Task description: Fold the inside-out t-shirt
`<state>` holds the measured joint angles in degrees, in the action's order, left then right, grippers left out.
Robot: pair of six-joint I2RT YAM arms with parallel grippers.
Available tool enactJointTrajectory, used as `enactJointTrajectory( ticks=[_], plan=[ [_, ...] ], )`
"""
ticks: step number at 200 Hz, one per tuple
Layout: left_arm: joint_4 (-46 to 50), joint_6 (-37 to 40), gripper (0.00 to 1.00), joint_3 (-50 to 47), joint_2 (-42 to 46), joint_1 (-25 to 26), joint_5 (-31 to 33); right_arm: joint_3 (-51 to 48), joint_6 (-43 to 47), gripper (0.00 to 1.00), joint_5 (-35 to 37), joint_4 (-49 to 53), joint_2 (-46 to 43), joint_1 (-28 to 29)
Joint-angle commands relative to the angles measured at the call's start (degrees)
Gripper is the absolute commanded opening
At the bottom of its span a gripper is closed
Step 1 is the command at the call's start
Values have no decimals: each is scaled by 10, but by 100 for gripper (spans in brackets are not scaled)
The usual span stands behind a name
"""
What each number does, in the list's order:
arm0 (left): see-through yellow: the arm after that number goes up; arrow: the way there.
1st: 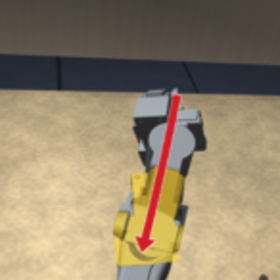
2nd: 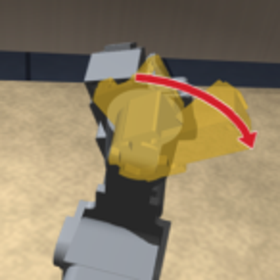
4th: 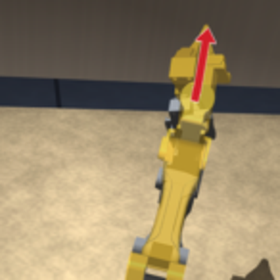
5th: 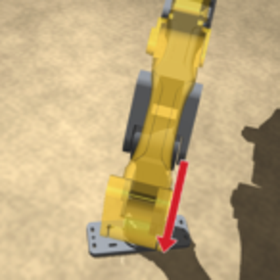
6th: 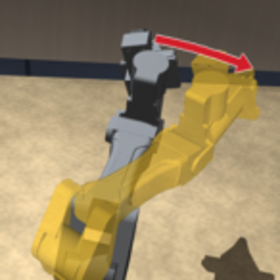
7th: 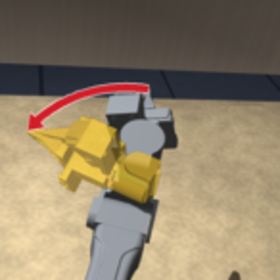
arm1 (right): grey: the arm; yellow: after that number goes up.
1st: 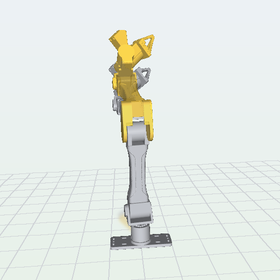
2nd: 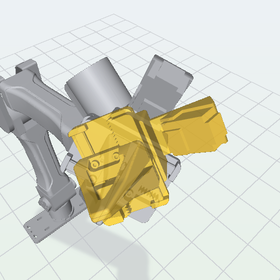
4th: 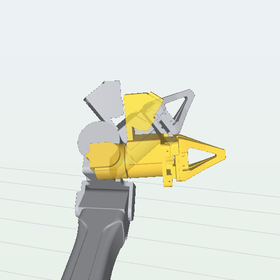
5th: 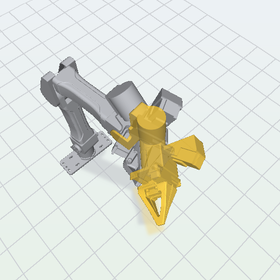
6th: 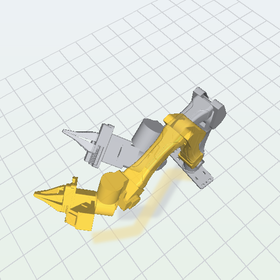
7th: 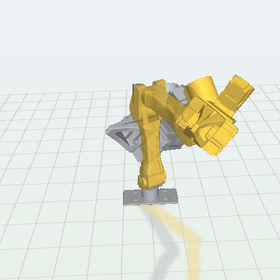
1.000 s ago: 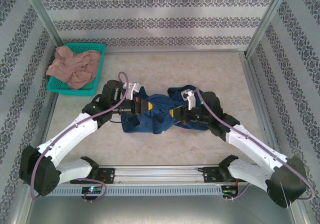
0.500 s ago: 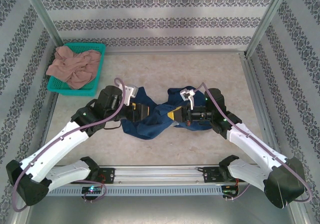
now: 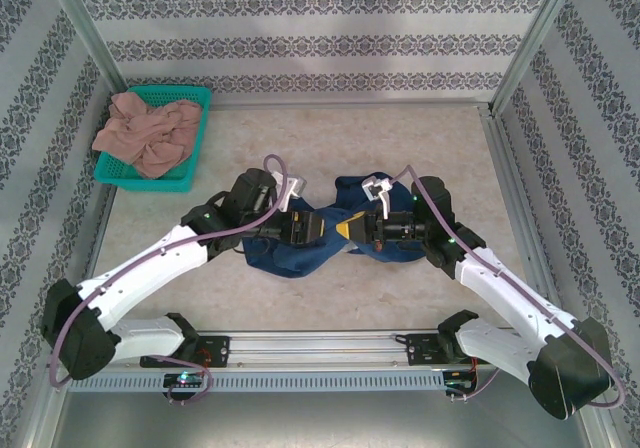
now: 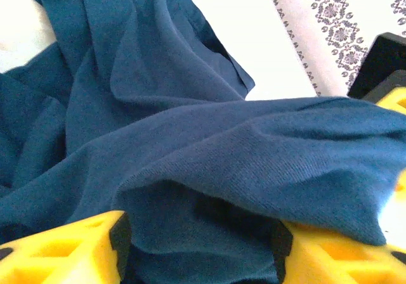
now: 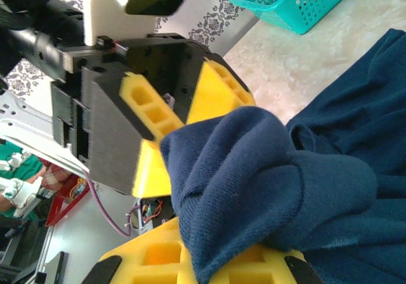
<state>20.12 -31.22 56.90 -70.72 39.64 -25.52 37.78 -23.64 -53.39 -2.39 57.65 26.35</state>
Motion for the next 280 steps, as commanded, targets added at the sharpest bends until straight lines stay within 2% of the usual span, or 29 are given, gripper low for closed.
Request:
enactJointTrajectory(
  ticks=[1, 24, 58, 74, 90, 118, 136, 161, 174, 188, 204, 224, 251, 280],
  plan=[
    [-53, -27, 54, -11, -7, -1, -28, 7, 19, 0, -2, -12, -15, -5],
    [-83, -40, 36, -21, -15, -2, -45, 7, 18, 0, 1, -16, -12, -6],
    [-113, -44, 0, -35, -4, -14, -59, 5, 21, 0, 19, -6, -19, -9],
    [-122, -34, 0, -47, 28, -35, -57, 14, 45, 0, 43, 39, -30, -12],
    [-142, -29, 0, -59, 73, -65, -63, 33, 74, 0, 102, 114, -43, -15],
    [-184, -16, 0, -62, 129, -92, -109, 59, 59, 8, 159, 148, -51, -13],
    [-180, 9, 0, -57, 146, -93, -120, 79, 34, 15, 219, 175, -41, -9],
    [-179, 28, 0, -59, 153, -93, -115, 112, 16, 36, 370, 264, -26, 18],
    [-175, 30, 0, -53, 146, -93, -113, 132, 34, 42, 447, 314, -28, 44],
    [-171, 33, 0, -46, 136, -93, -111, 140, 74, 46, 501, 323, -45, 84],
    [-161, 37, 0, -36, 126, -93, -110, 132, 127, 50, 515, 293, -73, 135],
    [-150, 41, 0, -31, 119, -93, -111, 121, 154, 54, 484, 236, -79, 188],
    [-156, 44, 0, -36, 121, -93, -123, 129, 159, 61, 443, 183, -29, 201],
    [-158, 51, 0, -38, 123, -93, -142, 147, 171, 58, 435, 136, 30, 200]
  ],
)
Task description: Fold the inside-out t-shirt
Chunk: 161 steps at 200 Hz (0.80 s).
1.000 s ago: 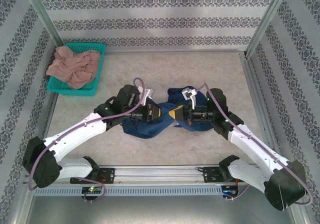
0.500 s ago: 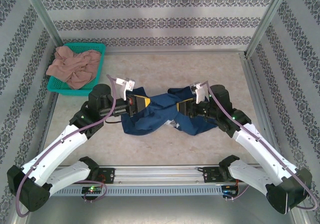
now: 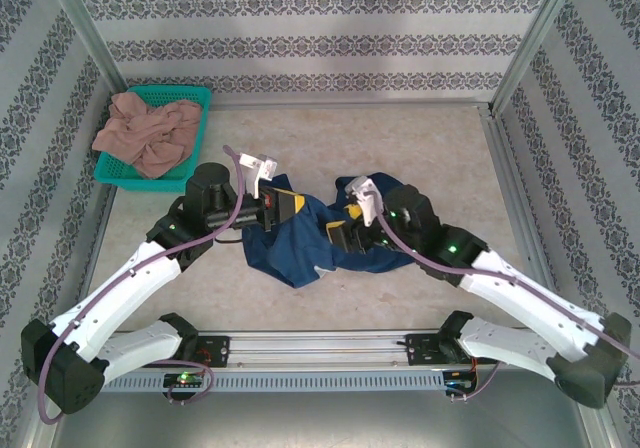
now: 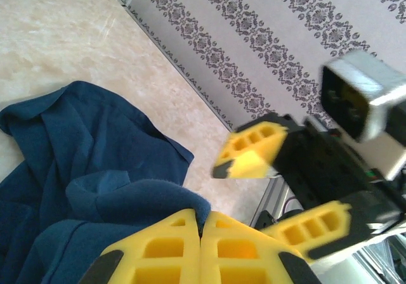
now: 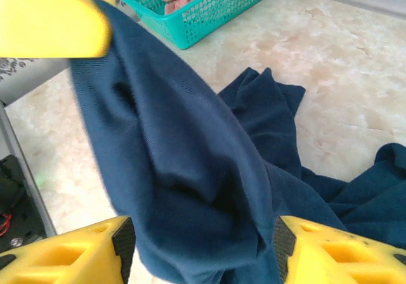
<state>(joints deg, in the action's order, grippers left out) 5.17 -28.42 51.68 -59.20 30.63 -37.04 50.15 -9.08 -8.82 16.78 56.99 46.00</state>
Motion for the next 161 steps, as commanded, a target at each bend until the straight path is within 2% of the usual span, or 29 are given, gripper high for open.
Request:
enactJointTrajectory(
  ticks=[1, 24, 68, 73, 78, 88, 97, 112, 131, 148, 161],
  plan=[
    [-8, 23, 0, 14, 7, -3, -27, 25, 26, 57, -10, -56, 39, 3],
    [-2, 26, 0, 16, 9, -3, -29, 32, 33, 54, -21, -73, 80, 1],
    [0, 26, 0, 13, 13, -3, -32, 26, 23, 58, -59, -152, 151, 1],
    [4, 28, 0, 12, 15, -3, -28, 31, 23, 54, -57, -156, 158, 1],
    [10, 31, 0, 12, 18, -3, -21, 36, 23, 45, -51, -155, 163, 0],
    [27, 40, 0, 9, 26, -3, 0, 47, 22, 17, -48, -143, 164, -8],
    [43, 49, 0, 4, 35, -3, 28, 53, 18, 0, -76, -125, 154, -23],
    [75, 66, 0, -2, 49, -3, 103, 34, -14, 0, -175, -133, 118, -56],
    [107, 90, 0, 0, 49, -4, 185, -19, -104, 0, -305, -217, 74, -89],
    [119, 111, 0, 4, 41, -4, 211, -51, -192, 0, -375, -309, 59, -107],
    [120, 116, 0, 7, 37, -4, 220, -63, -230, 0, -394, -347, 54, -113]
  ],
)
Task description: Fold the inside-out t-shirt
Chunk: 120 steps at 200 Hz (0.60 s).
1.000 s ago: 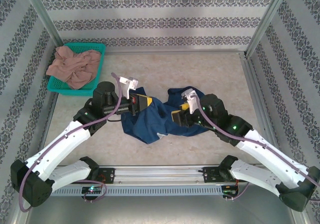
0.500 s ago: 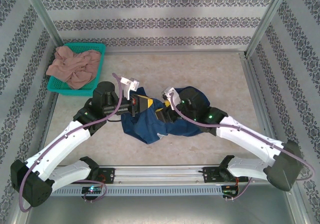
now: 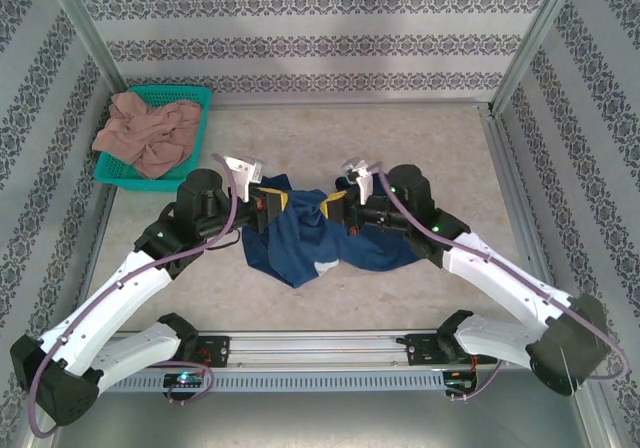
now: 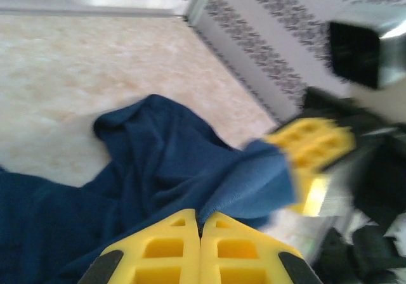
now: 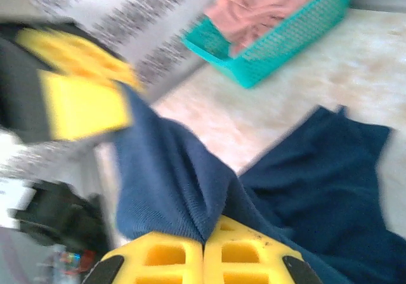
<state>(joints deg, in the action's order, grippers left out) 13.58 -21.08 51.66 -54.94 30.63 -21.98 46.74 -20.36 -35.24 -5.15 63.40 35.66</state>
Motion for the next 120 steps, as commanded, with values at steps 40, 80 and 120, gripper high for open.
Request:
enactJointTrajectory(
  ticks=[40, 80, 120],
  plan=[
    [121, 32, 41, 36, -18, 9, 121, -26, -167, 0, -105, -165, -10, -15],
    [76, 18, 63, -20, 64, 58, 34, -20, -195, 0, -109, -176, 15, -21],
    [54, 68, 63, -11, 32, 62, -13, -21, -200, 0, -140, -168, 15, -36]
  ],
)
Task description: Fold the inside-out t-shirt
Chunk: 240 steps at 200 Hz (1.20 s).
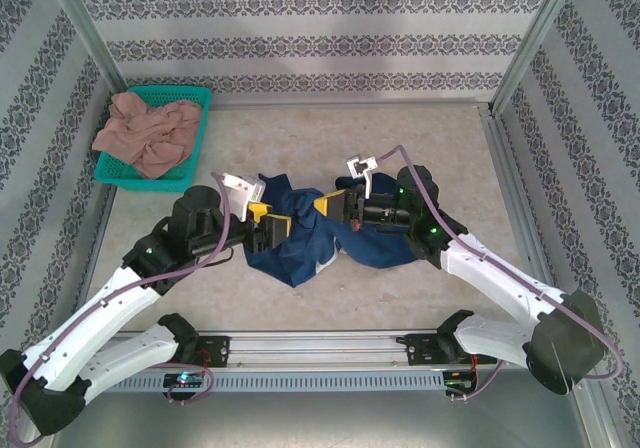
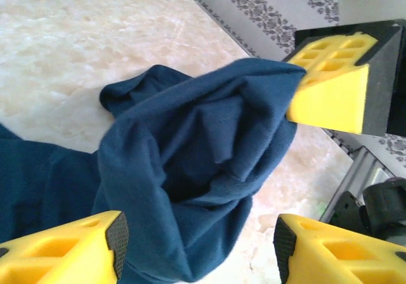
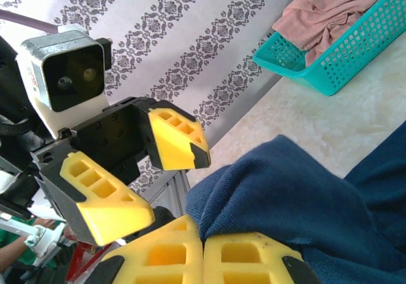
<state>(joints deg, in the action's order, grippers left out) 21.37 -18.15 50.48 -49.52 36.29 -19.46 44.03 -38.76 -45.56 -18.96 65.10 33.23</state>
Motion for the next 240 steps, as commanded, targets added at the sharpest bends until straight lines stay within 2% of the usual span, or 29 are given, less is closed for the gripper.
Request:
enactJointTrajectory(
  ticks=[1, 13, 46, 63, 92, 105, 124, 134, 143, 155, 162, 171, 176, 192, 204, 226, 240],
  plan=[
    [-25, 41, 63, 1, -23, 5, -37, 6, -16, 0, -38, -30, -2, -13],
    [-41, 55, 62, 3, -35, 5, -38, 8, -10, 0, -50, -23, -3, -16],
    [-95, 52, 60, 26, -72, 5, -112, 12, 10, 0, -62, 7, -5, -19],
    [-100, 54, 54, 33, -82, 5, -123, 10, 16, 0, -60, 14, -8, -20],
    [-95, 63, 32, 43, -101, 6, -119, 7, 23, 0, -63, 17, -9, -21],
    [-86, 71, 19, 55, -110, 5, -119, 5, 31, 0, -64, 25, -12, -22],
    [-85, 71, 5, 64, -110, 5, -119, 12, 62, 0, -58, 66, -15, -25],
    [-84, 63, 0, 70, -106, 5, -125, 26, 96, 0, -32, 121, -19, -27],
    [-79, 47, 0, 78, -103, 5, -131, 45, 133, 0, 9, 181, -23, -26],
    [-68, 5, 0, 95, -102, 5, -133, 83, 164, 0, 123, 277, -23, -17],
    [-61, -27, 0, 107, -105, 5, -133, 105, 178, 7, 201, 333, -19, -9],
    [-58, -71, 0, 119, -110, 4, -133, 134, 183, 25, 310, 403, -14, 4],
    [-57, -95, 0, 125, -114, 5, -131, 147, 188, 32, 358, 434, -13, 12],
    [-44, -148, 0, 145, -133, 5, -126, 146, 217, 43, 447, 459, -32, 43],
    [-21, -166, 0, 162, -147, 9, -114, 107, 251, 46, 445, 417, -70, 72],
    [19, -175, 0, 188, -163, 17, -87, 34, 280, 51, 364, 323, -130, 105],
    [24, -180, 0, 198, -169, 19, -92, 5, 285, 54, 327, 260, -140, 119]
  ],
)
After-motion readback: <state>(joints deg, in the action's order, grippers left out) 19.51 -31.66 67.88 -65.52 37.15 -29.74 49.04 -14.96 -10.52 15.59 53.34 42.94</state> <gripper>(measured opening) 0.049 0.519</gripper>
